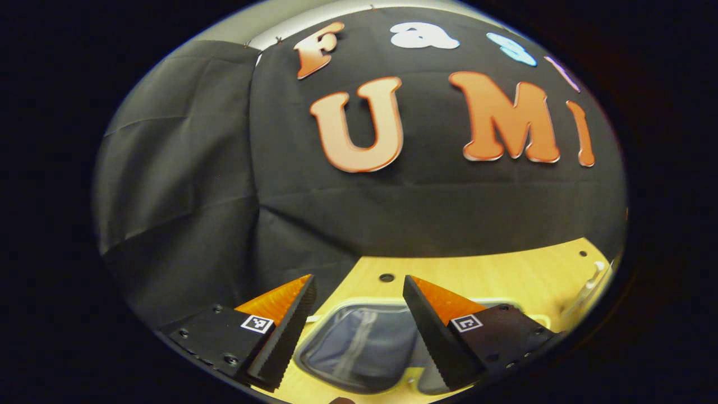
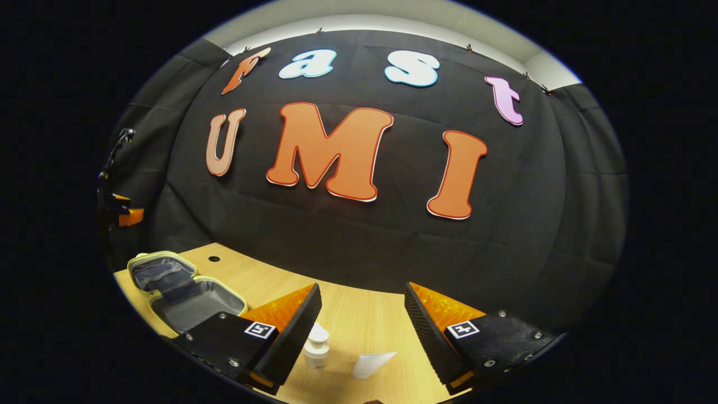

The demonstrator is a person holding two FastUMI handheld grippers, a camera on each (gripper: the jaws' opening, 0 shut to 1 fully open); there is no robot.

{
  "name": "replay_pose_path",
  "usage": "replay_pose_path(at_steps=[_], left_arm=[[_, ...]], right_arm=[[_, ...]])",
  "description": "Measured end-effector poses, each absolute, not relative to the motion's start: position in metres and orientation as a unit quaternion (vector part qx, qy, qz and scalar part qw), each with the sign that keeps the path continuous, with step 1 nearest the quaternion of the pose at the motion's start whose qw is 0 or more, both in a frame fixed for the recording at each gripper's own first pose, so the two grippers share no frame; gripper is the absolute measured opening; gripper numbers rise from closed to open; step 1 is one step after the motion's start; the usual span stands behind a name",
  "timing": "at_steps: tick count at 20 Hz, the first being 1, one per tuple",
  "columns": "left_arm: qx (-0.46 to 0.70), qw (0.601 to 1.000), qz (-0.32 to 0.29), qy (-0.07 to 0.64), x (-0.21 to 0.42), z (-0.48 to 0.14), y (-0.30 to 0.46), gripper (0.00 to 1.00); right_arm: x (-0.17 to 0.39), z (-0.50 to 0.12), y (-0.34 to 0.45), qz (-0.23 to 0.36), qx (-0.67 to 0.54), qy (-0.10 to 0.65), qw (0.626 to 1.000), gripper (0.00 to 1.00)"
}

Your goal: First open the suitcase, pack the skin care products into it, and then close the suitcase.

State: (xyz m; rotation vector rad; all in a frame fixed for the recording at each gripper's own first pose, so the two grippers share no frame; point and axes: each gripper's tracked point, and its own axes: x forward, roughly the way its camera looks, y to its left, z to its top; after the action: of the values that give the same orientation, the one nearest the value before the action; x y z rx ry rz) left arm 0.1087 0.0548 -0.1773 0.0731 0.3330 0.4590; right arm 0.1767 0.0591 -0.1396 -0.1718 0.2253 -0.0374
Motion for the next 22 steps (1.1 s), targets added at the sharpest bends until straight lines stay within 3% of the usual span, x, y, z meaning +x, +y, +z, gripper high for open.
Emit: replay_pose_path(at_steps=[12, 17, 22], left_arm=[[0.02, 0.987, 0.135, 0.089, 0.151, -0.123, -0.133, 0.99], [0.018, 0.995, 0.094, 0.028, 0.161, -0.083, -0.21, 1.0], [0.032, 0.998, 0.04, 0.034, 0.167, -0.095, -0.271, 0.99]], right_arm=[[0.15, -0.145, -0.006, -0.024, -0.071, 0.104, 0.992, 0.95], [0.148, -0.138, -0.018, -0.027, -0.068, 0.091, 0.993, 0.95], [0.14, -0.148, -0.011, -0.017, -0.058, 0.098, 0.993, 0.95]])
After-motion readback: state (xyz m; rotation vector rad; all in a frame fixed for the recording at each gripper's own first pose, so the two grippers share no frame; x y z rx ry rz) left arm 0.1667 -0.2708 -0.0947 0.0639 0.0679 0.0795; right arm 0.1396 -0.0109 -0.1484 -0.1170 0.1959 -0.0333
